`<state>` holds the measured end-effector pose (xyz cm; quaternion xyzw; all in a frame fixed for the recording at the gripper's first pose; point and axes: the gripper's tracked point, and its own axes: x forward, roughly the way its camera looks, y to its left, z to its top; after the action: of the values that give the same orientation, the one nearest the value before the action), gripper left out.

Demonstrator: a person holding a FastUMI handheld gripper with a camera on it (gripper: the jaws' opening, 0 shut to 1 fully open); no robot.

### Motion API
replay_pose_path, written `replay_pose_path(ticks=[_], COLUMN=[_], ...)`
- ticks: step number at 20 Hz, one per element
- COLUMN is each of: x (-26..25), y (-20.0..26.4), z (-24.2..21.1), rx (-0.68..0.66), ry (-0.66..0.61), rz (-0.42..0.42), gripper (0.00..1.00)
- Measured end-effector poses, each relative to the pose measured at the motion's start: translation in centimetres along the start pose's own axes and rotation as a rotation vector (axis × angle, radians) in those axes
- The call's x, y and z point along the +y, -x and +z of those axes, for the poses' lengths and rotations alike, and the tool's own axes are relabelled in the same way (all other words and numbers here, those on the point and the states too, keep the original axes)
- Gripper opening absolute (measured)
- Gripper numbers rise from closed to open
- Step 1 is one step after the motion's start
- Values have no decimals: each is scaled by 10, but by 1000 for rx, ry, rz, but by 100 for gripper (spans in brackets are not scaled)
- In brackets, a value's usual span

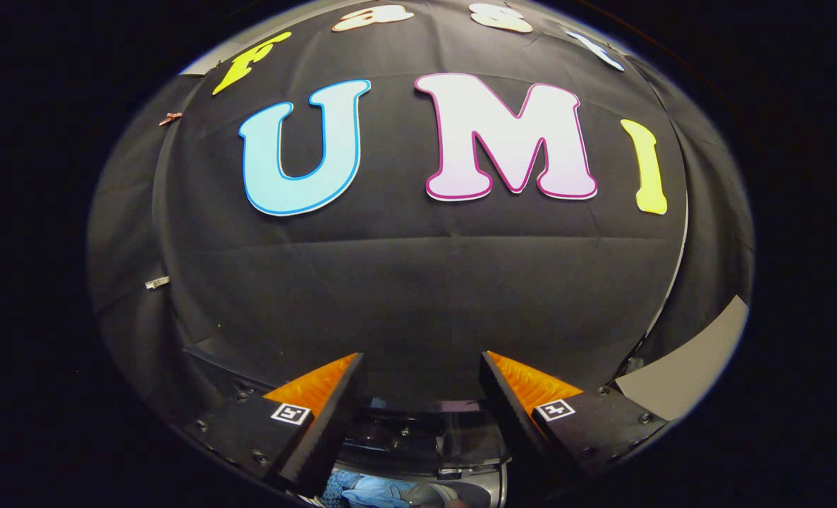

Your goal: Put the clothes into the washing machine and then close the washing machine lid.

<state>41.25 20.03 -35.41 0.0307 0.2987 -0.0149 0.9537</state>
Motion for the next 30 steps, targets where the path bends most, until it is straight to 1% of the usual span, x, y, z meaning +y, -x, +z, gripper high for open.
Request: replay_pose_path(ticks=[2,6,13,17,23,25,28,30], x=[-1,-1,3,5,6,6,2,0], y=[3,13,62,85,106,110,108,105], z=[-3,-5,-24,-39,-61,-74,-105,-117], rx=[31,32,87,168,285,325,447,482], ry=[-5,5,-3,6,-20,-13,10,7], rz=[10,5,-16,-2,43,43,26,23], gripper=[100,100,100,100,100,100,100,99])
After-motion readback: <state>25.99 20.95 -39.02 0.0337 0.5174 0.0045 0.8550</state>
